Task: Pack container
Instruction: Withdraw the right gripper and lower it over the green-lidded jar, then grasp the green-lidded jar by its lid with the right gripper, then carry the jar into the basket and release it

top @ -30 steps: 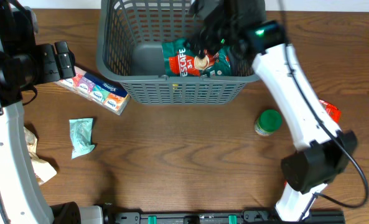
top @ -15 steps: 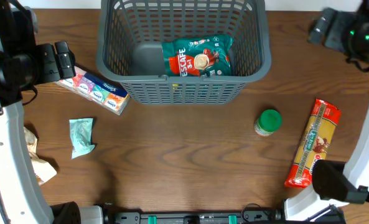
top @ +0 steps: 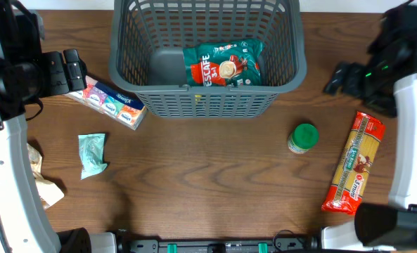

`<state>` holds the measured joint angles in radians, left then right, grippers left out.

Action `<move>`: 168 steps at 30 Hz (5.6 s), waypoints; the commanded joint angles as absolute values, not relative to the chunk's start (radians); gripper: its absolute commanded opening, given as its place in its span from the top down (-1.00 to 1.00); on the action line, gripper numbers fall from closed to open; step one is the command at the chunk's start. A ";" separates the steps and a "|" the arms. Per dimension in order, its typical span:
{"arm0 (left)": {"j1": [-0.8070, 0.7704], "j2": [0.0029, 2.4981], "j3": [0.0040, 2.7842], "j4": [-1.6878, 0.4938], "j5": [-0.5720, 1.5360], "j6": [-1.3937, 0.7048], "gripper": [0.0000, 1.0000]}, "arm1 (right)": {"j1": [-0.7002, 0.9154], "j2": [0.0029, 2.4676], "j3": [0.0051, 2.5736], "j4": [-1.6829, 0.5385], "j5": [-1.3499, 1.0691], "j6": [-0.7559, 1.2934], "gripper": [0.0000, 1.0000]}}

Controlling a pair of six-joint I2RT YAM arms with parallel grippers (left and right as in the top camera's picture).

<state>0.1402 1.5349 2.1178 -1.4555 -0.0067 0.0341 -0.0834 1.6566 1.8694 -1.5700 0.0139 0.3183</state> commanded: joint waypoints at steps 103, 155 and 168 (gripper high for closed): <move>0.143 1.538 2.115 -1.485 -0.008 0.041 -0.97 | 0.031 1.572 0.949 -0.618 0.047 0.276 0.98; 0.142 1.538 2.115 -1.488 -0.008 0.044 -0.97 | 0.450 1.833 2.046 -1.018 -0.298 -0.514 0.98; 0.142 1.538 2.115 -1.489 -0.007 0.041 -0.97 | 0.459 2.157 2.046 -1.055 -0.420 -0.509 0.98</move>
